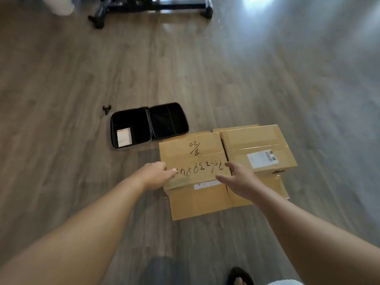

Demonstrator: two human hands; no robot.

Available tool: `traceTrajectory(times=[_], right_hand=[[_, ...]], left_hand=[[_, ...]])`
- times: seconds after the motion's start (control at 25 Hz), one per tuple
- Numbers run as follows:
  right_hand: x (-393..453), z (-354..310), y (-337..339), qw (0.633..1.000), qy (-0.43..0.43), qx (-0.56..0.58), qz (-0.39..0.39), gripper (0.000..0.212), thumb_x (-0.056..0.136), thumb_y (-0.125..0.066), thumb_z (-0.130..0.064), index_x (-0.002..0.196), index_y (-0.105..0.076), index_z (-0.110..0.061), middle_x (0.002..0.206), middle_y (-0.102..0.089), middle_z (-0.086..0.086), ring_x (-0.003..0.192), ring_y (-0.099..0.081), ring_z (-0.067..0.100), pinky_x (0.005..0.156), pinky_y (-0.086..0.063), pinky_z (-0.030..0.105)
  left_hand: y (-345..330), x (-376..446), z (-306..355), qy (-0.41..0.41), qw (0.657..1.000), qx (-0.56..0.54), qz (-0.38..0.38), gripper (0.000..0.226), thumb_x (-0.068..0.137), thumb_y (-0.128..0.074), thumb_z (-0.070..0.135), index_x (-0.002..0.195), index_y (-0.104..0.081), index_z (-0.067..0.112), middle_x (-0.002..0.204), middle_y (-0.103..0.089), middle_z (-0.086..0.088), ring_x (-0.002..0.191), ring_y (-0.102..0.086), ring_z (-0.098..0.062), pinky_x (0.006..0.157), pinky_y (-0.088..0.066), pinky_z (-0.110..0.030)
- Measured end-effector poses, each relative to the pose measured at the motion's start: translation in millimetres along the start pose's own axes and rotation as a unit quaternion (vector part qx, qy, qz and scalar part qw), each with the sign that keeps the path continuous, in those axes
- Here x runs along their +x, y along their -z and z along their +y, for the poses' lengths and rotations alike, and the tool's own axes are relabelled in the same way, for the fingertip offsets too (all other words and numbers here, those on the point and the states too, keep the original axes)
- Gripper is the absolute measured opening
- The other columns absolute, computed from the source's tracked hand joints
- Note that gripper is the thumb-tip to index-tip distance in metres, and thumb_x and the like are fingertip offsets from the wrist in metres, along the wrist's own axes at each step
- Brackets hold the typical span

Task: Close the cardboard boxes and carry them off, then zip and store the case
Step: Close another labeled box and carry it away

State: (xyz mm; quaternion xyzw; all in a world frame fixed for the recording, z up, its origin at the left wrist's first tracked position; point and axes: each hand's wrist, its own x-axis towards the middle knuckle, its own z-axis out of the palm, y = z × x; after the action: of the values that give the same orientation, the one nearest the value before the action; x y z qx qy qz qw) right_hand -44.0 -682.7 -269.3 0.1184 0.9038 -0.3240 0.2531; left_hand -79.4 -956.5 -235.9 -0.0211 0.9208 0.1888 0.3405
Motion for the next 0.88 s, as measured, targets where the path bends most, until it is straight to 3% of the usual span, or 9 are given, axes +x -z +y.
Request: traceTrajectory(times=[0.16, 0.32, 0.4, 0.56, 0.64, 0.76, 0.88], right_hand=[[90.3, 45.7, -69.4, 1.000, 0.012, 0.002, 0.012, 0.086, 0.085, -0.067, -0.061, 0.156, -0.035, -0.024, 0.155, -0.046, 0.000, 0.138, -0.046, 0.024, 0.109, -0.044, 0.043], [147.4, 70.7, -105.5, 0.995, 0.026, -0.069, 0.070, 0.077, 0.087, -0.065, -0.057, 0.149, -0.041, -0.020, 0.144, -0.051, 0.009, 0.129, -0.049, 0.028, 0.103, -0.046, 0.045], [168.0, 71.9, -110.3, 0.989, 0.011, -0.113, 0.097, 0.068, 0.086, -0.063, -0.054, 0.142, -0.045, -0.019, 0.135, -0.053, 0.013, 0.122, -0.050, 0.034, 0.100, -0.047, 0.047], [179.9, 66.2, -115.0, 0.987, -0.040, -0.094, 0.127, 0.059, 0.078, -0.058, -0.055, 0.126, -0.050, -0.021, 0.118, -0.061, 0.011, 0.117, -0.051, 0.039, 0.097, -0.047, 0.050], [177.5, 69.1, -115.8, 0.986, -0.043, -0.082, 0.136, 0.057, 0.077, -0.061, -0.056, 0.122, -0.051, -0.022, 0.116, -0.062, 0.010, 0.113, -0.054, 0.039, 0.098, -0.047, 0.050], [179.8, 64.5, -119.3, 0.988, -0.044, -0.058, 0.137, 0.058, 0.080, -0.066, -0.058, 0.119, -0.053, -0.016, 0.116, -0.063, 0.011, 0.108, -0.057, 0.036, 0.094, -0.050, 0.047], [183.4, 52.5, -129.1, 0.994, -0.065, 0.002, 0.090, 0.061, 0.081, -0.070, -0.061, 0.118, -0.056, -0.014, 0.123, -0.058, 0.013, 0.101, -0.061, 0.030, 0.085, -0.057, 0.044]], left_hand=[[-67.1, 87.7, -48.1, 0.024, 0.998, -0.007, 0.051, 0.058, 0.095, -0.045, 0.064, 0.124, -0.058, 0.016, 0.120, -0.061, -0.003, 0.103, -0.059, -0.020, 0.085, -0.051, -0.038], [-104.1, 150.0, -72.2, 0.043, 0.992, -0.015, 0.116, 0.045, 0.094, -0.054, 0.056, 0.112, -0.056, 0.015, 0.109, -0.061, -0.003, 0.093, -0.060, -0.021, 0.081, -0.054, -0.039], [-119.3, 169.2, -80.5, 0.043, 0.988, -0.049, 0.139, 0.035, 0.092, -0.061, 0.050, 0.099, -0.055, 0.016, 0.101, -0.061, -0.002, 0.086, -0.059, -0.018, 0.071, -0.053, -0.035], [-141.4, 179.6, -92.2, 0.030, 0.974, -0.162, 0.157, 0.031, 0.089, -0.067, 0.043, 0.100, -0.060, 0.014, 0.098, -0.066, -0.001, 0.088, -0.063, -0.019, 0.072, -0.055, -0.037], [-142.1, 177.9, -96.2, 0.036, 0.967, -0.183, 0.172, 0.031, 0.088, -0.069, 0.040, 0.097, -0.061, 0.012, 0.095, -0.066, -0.003, 0.085, -0.063, -0.019, 0.064, -0.052, -0.033], [-134.7, 173.9, -107.2, 0.061, 0.963, -0.172, 0.197, 0.031, 0.086, -0.071, 0.037, 0.086, -0.057, 0.009, 0.087, -0.062, -0.006, 0.073, -0.058, -0.018, 0.052, -0.040, -0.029], [-126.2, 167.5, -124.4, 0.106, 0.959, -0.102, 0.240, 0.037, 0.080, -0.073, 0.044, 0.082, -0.056, 0.012, 0.082, -0.061, -0.003, 0.068, -0.054, -0.014, 0.048, -0.037, -0.026]])
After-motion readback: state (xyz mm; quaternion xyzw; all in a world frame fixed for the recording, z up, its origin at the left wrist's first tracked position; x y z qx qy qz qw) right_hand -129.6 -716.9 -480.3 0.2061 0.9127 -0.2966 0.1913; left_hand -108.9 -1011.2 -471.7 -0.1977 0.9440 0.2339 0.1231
